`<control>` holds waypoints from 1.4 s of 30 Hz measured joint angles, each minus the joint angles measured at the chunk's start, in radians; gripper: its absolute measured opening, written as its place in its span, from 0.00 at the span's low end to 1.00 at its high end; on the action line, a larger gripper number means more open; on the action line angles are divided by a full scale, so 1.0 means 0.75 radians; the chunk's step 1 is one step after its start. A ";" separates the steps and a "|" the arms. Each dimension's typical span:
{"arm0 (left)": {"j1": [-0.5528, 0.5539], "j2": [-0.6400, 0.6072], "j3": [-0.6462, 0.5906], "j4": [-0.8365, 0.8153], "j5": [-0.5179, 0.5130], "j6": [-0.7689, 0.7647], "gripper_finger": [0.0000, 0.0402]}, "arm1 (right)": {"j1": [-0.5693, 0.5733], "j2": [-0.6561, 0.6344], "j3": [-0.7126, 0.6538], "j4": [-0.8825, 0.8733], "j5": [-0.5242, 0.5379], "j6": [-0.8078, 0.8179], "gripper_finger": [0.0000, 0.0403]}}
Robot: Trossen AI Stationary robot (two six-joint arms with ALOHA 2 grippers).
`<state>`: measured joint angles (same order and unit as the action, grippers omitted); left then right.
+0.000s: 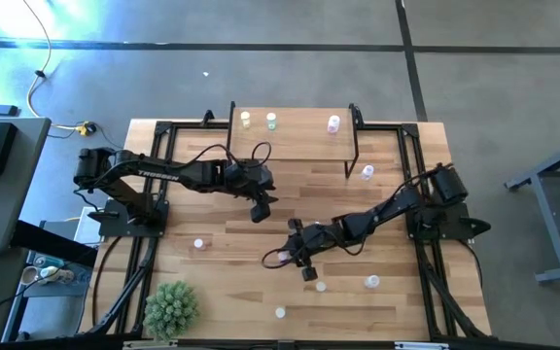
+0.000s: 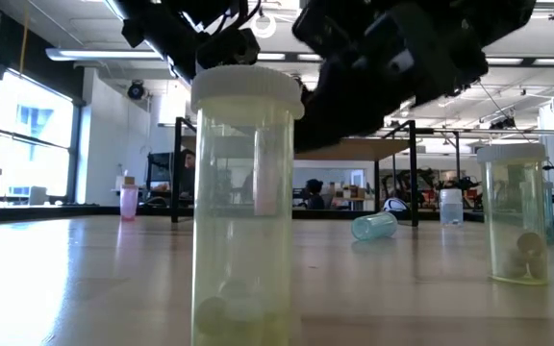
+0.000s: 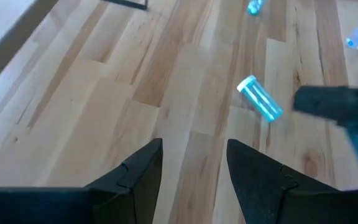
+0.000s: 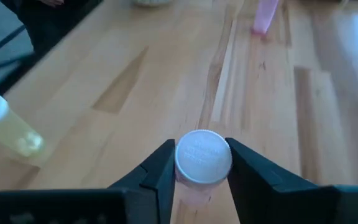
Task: Pick and place medicine bottles onto shelf by color
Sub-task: Put the bottom pink pill bottle on the shelf
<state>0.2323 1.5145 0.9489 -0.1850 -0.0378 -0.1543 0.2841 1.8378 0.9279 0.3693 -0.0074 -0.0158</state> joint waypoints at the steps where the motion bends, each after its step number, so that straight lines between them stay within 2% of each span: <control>1: 0.006 -0.007 0.000 -0.005 0.000 0.001 0.42 | -0.001 -0.022 0.000 -0.017 0.001 -0.002 0.28; 8: 0.043 -0.067 0.002 -0.034 0.000 0.017 0.42 | -0.016 -0.240 0.000 -0.122 0.121 -0.089 0.28; 13: 0.069 -0.109 0.002 -0.041 -0.001 0.083 0.42 | -0.072 -0.413 0.000 -0.146 0.268 -0.185 0.28; 19: 0.105 -0.122 0.002 -0.047 -0.001 0.133 0.42 | -0.210 -0.593 0.000 -0.166 0.413 -0.260 0.28; 25: 0.133 -0.122 0.001 -0.048 -0.004 0.176 0.42 | -0.419 -0.720 0.000 -0.145 0.497 -0.307 0.28; 32: 0.145 -0.122 0.001 -0.048 -0.005 0.221 0.42 | -0.725 -0.769 0.000 -0.091 0.499 -0.300 0.28; 35: 0.145 -0.122 0.001 -0.049 -0.005 0.222 0.42 | -0.842 -0.763 0.044 -0.138 0.485 -0.233 0.28; 42: 0.145 -0.122 0.001 -0.110 -0.005 0.246 0.42 | -1.011 -0.760 0.162 -0.280 0.317 -0.117 0.28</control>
<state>0.3408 1.4227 0.9497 -0.2675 -0.0414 0.0301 -0.4738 1.2679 1.0492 0.1596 0.2303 -0.1034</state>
